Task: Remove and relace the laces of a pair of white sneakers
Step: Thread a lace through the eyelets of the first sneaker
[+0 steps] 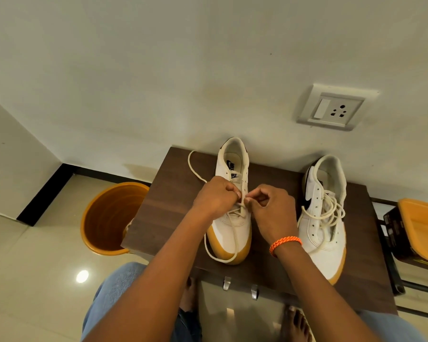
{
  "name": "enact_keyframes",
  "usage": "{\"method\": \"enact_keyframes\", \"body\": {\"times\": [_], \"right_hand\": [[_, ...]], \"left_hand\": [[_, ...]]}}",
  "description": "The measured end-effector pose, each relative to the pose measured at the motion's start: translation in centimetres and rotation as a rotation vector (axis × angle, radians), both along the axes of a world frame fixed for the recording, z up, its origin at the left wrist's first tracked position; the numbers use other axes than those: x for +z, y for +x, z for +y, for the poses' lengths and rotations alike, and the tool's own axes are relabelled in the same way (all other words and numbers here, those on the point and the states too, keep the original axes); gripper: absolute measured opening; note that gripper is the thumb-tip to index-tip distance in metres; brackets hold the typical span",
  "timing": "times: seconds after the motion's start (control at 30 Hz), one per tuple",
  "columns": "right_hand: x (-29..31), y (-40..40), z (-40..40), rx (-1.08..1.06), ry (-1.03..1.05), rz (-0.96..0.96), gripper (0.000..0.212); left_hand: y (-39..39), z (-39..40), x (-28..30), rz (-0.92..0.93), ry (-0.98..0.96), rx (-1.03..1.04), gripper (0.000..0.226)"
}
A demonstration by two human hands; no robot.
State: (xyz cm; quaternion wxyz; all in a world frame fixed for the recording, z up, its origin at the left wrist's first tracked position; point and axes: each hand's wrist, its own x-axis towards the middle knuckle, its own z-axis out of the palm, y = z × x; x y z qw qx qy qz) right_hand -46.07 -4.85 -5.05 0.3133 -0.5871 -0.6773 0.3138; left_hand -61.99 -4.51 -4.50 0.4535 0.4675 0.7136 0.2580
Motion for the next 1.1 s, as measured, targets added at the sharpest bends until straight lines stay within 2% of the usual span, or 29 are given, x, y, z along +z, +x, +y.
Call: {"method": "enact_keyframes", "body": {"times": [0.07, 0.17, 0.27, 0.37, 0.43, 0.5, 0.53, 0.6, 0.7, 0.83, 0.97, 1.03, 1.1], "right_hand": [[-0.2, -0.2, -0.1, -0.011, 0.005, -0.039, 0.017], [-0.3, -0.6, -0.2, -0.021, 0.012, -0.089, 0.015], [-0.3, -0.3, -0.1, 0.003, 0.037, -0.125, 0.011], [0.1, 0.1, 0.1, -0.032, 0.076, -0.001, 0.015], [0.4, 0.0, 0.0, -0.102, 0.113, 0.103, 0.008], [0.5, -0.4, 0.0, -0.129, 0.063, 0.225, 0.003], [0.3, -0.4, 0.1, -0.117, 0.014, 0.253, 0.008], [-0.2, -0.3, 0.2, -0.058, -0.041, 0.19, 0.014], [-0.6, 0.2, 0.3, -0.036, -0.04, 0.164, 0.006], [-0.6, 0.2, 0.4, -0.038, 0.019, 0.112, 0.016], [0.7, 0.5, 1.1, -0.17, 0.112, 0.276, 0.004], [1.5, 1.0, 1.3, -0.263, 0.178, 0.398, 0.006], [1.6, 1.1, 1.2, -0.247, 0.139, 0.421, 0.008]], "left_hand": [[-0.2, 0.1, 0.7, 0.039, -0.012, -0.07, 0.011], [-0.3, 0.1, 0.7, 0.103, -0.014, -0.149, 0.013], [-0.5, 0.1, 0.4, 0.122, -0.007, -0.118, 0.013], [-0.5, 0.2, 0.2, 0.092, -0.014, -0.106, 0.01], [-0.5, 0.2, 0.2, 0.084, 0.0, -0.121, 0.011], [-0.5, 0.2, 0.2, 0.091, 0.008, -0.132, 0.011], [-0.5, 0.1, 0.3, 0.095, 0.014, -0.131, 0.01], [-0.6, 0.1, 0.4, 0.098, 0.03, -0.127, 0.011], [-0.7, 0.2, 0.2, 0.114, 0.027, -0.133, 0.014], [-0.6, 0.3, 0.0, 0.135, 0.017, -0.13, 0.014], [-0.8, 0.4, 0.1, 0.151, 0.016, -0.142, 0.012], [-0.7, 0.4, 0.2, 0.151, 0.007, -0.152, 0.012], [-0.7, 0.3, 0.4, 0.152, 0.004, -0.153, 0.011]]}}
